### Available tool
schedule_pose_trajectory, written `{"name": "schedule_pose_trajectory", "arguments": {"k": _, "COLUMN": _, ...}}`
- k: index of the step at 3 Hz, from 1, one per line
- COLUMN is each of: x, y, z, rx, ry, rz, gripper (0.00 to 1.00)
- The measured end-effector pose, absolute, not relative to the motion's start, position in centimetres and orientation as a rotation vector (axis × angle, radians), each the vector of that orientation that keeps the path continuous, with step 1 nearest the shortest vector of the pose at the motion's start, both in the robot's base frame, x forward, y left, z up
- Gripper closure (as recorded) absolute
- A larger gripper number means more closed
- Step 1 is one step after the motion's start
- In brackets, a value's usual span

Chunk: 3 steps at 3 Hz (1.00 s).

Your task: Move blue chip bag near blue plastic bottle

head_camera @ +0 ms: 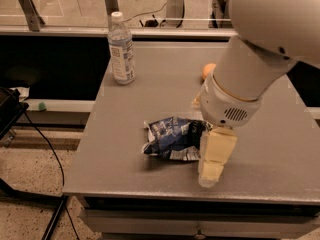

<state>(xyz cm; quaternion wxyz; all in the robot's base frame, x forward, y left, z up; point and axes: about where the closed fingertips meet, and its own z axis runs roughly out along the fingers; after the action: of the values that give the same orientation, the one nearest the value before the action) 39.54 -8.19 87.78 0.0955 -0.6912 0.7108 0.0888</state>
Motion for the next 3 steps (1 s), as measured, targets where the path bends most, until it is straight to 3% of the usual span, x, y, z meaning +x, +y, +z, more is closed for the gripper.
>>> {"name": "schedule_pose_trajectory", "arguments": {"k": 1, "x": 41.7, "y": -9.8, "z": 86.2, "rx": -1.820, "ry": 2.304, "rz": 0.195, "gripper": 0.00}}
{"name": "schedule_pose_trajectory", "arguments": {"k": 2, "x": 42.4, "y": -10.6, "z": 84.6, "rx": -1.649, "ry": 2.444, "rz": 0.146, "gripper": 0.17}}
{"name": "schedule_pose_trajectory", "arguments": {"k": 3, "x": 42.6, "y": -11.0, "z": 83.8, "rx": -1.538, "ry": 2.530, "rz": 0.117, "gripper": 0.41}}
